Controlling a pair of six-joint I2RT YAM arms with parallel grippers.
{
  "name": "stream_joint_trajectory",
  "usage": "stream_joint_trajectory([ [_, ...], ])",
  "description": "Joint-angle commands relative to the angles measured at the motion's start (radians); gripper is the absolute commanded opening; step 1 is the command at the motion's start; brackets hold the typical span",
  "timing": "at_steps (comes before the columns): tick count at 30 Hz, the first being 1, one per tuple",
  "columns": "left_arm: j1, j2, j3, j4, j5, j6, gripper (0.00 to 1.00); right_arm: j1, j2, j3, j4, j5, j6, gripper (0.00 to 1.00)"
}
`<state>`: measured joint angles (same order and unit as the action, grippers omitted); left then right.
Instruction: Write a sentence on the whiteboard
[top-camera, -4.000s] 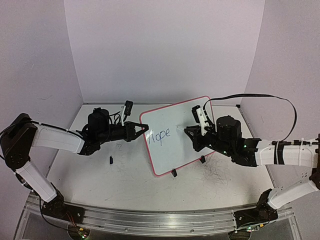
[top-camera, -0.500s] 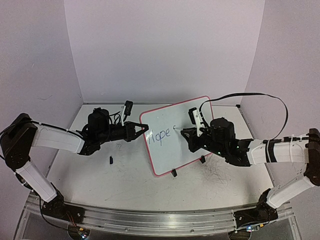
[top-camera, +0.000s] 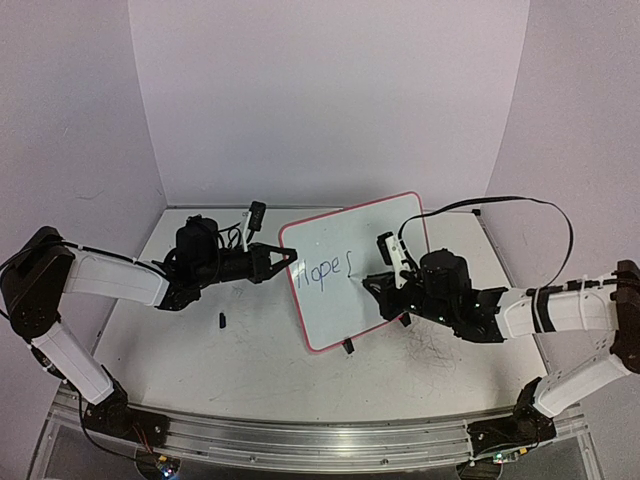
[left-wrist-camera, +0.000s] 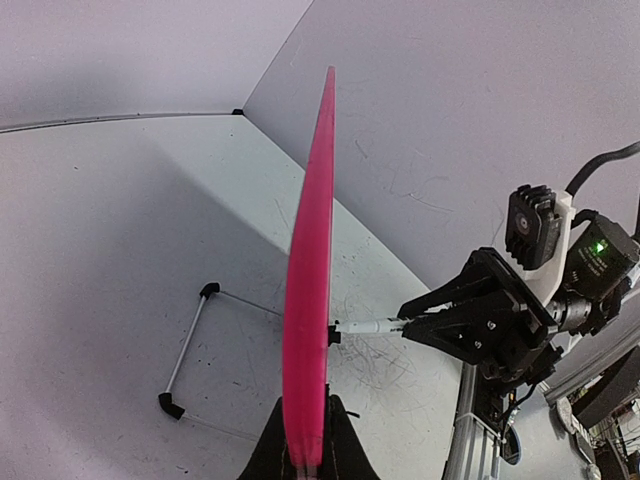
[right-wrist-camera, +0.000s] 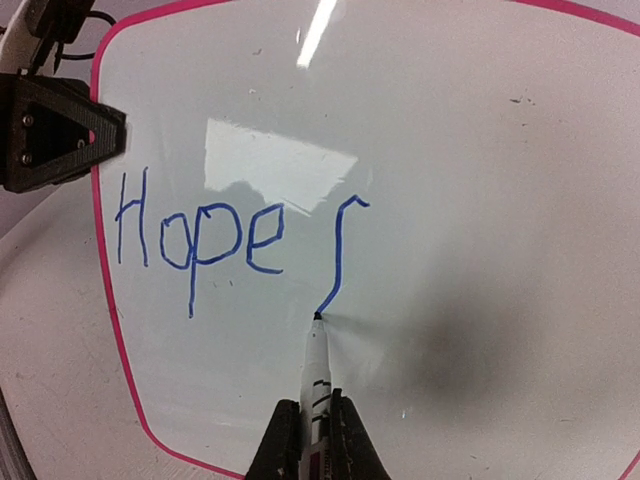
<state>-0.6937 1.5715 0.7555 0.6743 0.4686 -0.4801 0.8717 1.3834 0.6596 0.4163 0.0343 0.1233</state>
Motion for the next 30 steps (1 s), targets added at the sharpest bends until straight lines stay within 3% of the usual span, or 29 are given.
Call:
stream_joint_trajectory([
  [1,0.002,-0.017,-0.01,-0.005,-0.038,0.079,0.0,0.011,-0.011,-0.001,-0.023,-0.026,0.017,0.0],
  [9,0.002,-0.022,-0.013,-0.007,-0.042,0.079,0.0,-0.014,-0.102,0.029,0.006,-0.018,0.018,0.0],
  [30,0.002,-0.019,-0.009,-0.011,-0.037,0.08,0.0,-0.023,0.012,0.106,0.045,-0.02,-0.023,0.0],
])
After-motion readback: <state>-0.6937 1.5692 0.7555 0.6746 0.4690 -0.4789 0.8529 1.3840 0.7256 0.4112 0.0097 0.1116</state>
